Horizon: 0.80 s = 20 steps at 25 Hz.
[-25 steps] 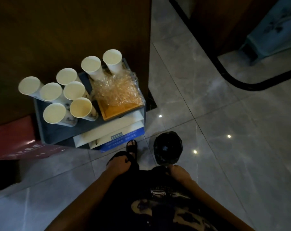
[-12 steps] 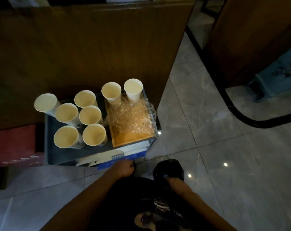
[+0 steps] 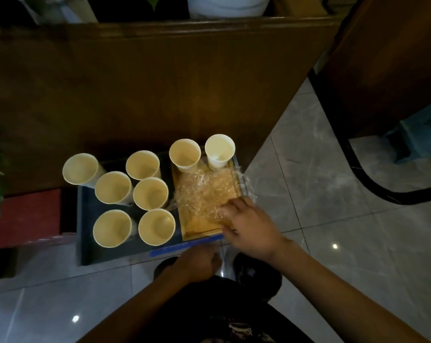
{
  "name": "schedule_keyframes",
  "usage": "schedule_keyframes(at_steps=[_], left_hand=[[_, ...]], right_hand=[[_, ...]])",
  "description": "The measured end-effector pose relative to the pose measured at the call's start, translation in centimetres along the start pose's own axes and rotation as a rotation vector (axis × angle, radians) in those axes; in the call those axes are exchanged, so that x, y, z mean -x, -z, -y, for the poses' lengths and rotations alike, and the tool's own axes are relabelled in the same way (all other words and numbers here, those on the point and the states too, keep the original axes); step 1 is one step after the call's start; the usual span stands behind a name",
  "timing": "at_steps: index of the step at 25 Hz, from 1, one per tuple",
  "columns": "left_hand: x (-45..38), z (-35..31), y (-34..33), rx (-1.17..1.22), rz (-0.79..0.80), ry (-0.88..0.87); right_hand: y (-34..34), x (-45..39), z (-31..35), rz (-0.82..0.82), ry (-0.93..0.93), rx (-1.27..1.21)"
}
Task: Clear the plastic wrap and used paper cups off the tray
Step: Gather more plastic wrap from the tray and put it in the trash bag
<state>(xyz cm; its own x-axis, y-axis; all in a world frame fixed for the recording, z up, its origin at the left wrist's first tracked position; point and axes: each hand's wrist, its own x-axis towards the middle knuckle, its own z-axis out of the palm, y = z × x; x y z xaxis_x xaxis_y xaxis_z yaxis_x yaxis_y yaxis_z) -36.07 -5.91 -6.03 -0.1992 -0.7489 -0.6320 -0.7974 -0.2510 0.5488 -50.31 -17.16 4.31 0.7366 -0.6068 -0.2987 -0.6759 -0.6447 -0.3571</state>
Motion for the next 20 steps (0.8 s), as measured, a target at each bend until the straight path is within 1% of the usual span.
schedule_keyframes(at_steps=[1,3,6,8,10,13,17,18,20], left_hand=[[0.1,0.0,0.4,0.019,0.001,-0.010],[0.2,-0.1,1.3,0.018,0.004,-0.029],[0.6,-0.3,2.4,-0.071,-0.020,-0.033],[1.0,-0.6,2.8,-0.100,-0.050,-0.055],[1.4,-1.0,3.5,-0.124,-0.105,-0.088],[1.6,-2.3,5.1,-0.120,-0.247,-0.103],[-0.1,-3.2,7.0,-0.274,-0.431,-0.100],[-1.0,-3.1,7.2,-0.334,-0.449,-0.089],[-2.9,-2.6,7.0,-0.433,-0.402,-0.023]], right_hand=[[0.1,-1.3,-0.1,-0.037,0.002,0.067],[-0.3,-3.9,-0.7,-0.018,-0.057,0.187],[-1.9,-6.7,-2.2,0.125,-0.172,0.281],[-3.3,-7.6,-2.9,0.202,-0.211,0.315],[-4.6,-8.1,-3.4,0.208,-0.221,0.344],[-6.3,-8.2,-3.6,0.218,-0.260,0.390],[-8.0,-7.7,-3.4,0.169,-0.290,0.400],[-8.2,-7.6,-3.3,0.164,-0.303,0.397],[-8.5,-7.3,-3.5,0.198,-0.310,0.394]])
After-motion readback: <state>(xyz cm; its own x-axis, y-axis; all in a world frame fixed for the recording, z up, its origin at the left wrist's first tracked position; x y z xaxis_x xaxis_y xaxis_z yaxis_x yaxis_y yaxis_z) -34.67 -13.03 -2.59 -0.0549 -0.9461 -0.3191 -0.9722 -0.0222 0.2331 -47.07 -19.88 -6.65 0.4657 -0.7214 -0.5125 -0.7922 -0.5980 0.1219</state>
